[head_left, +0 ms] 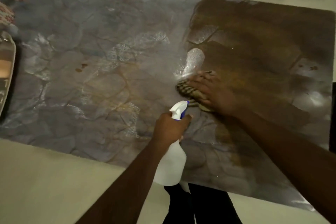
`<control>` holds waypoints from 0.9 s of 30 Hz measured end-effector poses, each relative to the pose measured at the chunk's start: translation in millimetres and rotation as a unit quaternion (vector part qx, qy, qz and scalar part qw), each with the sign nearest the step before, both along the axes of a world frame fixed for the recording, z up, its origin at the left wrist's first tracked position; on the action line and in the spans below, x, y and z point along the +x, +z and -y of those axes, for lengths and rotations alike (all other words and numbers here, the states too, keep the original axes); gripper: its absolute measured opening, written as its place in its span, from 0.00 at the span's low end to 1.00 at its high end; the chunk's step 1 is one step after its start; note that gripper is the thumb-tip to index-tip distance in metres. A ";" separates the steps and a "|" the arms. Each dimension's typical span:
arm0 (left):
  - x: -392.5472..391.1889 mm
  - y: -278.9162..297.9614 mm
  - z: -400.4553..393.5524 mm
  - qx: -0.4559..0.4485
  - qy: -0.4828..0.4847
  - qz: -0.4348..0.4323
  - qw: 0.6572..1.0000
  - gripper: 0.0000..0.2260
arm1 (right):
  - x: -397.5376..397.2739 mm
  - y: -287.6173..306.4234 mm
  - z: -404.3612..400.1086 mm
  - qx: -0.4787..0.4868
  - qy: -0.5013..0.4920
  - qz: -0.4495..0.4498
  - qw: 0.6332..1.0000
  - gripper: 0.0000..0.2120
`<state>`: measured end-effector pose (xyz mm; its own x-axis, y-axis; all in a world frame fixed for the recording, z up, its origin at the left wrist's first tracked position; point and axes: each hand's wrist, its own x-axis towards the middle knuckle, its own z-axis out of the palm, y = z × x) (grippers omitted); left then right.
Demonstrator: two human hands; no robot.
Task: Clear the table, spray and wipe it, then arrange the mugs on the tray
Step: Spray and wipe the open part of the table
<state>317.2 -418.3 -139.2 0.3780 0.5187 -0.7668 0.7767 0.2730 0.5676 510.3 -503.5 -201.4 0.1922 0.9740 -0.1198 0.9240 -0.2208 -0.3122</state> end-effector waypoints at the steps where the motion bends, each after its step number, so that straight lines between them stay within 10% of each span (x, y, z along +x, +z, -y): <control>1: -4.2 0.7 0.5 -0.017 0.002 0.012 1.000 0.16 | 6.5 -0.2 14.5 0.000 -0.024 0.002 1.000 0.26; 5: -14.0 4.6 1.6 0.022 -0.006 0.017 1.000 0.14 | 1.0 -1.8 5.0 0.026 -0.287 0.016 0.957 0.23; 11: -29.2 11.6 16.9 -0.058 -0.107 0.052 0.991 0.16 | -51.9 0.3 74.5 0.016 -0.050 0.024 0.998 0.22; 17: -46.7 8.5 22.8 -0.006 -0.130 0.079 0.988 0.17 | -70.5 0.4 69.5 0.031 -0.370 0.047 0.927 0.22; 23: -63.6 5.4 29.0 0.021 -0.082 0.065 0.994 0.07 | -170.4 0.9 111.5 0.045 -0.170 0.020 0.984 0.24; 27: -73.4 7.9 35.3 -0.023 -0.106 0.056 0.993 0.19 | -166.1 1.2 137.1 0.025 -0.320 0.019 0.947 0.23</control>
